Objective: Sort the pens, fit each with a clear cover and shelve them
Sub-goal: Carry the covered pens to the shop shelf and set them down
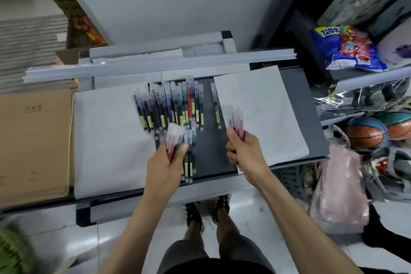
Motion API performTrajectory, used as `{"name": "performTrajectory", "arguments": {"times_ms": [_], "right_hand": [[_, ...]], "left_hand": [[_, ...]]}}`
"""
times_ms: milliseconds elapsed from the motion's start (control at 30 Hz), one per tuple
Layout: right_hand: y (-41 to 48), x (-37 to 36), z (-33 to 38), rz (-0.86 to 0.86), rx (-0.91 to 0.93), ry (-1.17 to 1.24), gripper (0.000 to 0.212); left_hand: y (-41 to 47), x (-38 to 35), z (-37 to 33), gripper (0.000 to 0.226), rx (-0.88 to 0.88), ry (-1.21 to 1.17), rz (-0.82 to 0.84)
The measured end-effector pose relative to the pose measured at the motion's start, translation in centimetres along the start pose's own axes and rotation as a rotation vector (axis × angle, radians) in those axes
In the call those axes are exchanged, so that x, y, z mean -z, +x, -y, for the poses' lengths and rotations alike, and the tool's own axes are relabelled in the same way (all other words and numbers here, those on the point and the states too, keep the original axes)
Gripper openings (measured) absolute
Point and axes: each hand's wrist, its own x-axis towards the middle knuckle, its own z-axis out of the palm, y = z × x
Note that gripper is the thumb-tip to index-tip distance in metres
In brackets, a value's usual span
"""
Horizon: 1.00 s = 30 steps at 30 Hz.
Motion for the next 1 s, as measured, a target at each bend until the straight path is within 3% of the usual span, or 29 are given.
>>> {"name": "performTrajectory", "arguments": {"times_ms": [167,267,433,567,700,800,933,1000], "right_hand": [[0.9,1.6,1.5,-0.07,0.232,-0.018,0.05],[2.2,2.1,1.8,-0.179,0.313,-0.027,0.059],[4.3,2.2,1.4,-0.361,0.41,-0.056,0.056],[6.2,2.3,-0.2,-0.408,0.51,-0.04,0.059],[7.6,2.7,-1.7,-0.433,0.602,-0.119,0.057],[8.0,2.9,-1.8,-0.416,0.595,-0.082,0.041],[8.7,2.8,-2.5,-0.387,0.605,-0.023,0.063],[8.9,3.0,-2.8,-0.387,0.542,-0.001,0.065]], "left_hand": [[1.8,-5.7,-4.2,0.059,-0.085,-0.215,-0.068],[3.1,-9.0,-5.1,0.061,-0.132,-0.335,-0.087],[4.6,-13.3,-5.1,0.059,-0.242,-0.509,-0.185],[6.1,-15.3,-4.1,0.056,-0.418,-0.501,-0.246],[7.1,-16.3,-2.9,0.055,-0.477,-0.457,-0.3],[7.3,-16.7,-2.7,0.057,-0.528,-0.469,-0.329],[7.7,-17.0,-2.9,0.056,-0.529,-0.463,-0.372],[7.8,-17.0,-2.6,0.054,-0.524,-0.407,-0.387]]}}
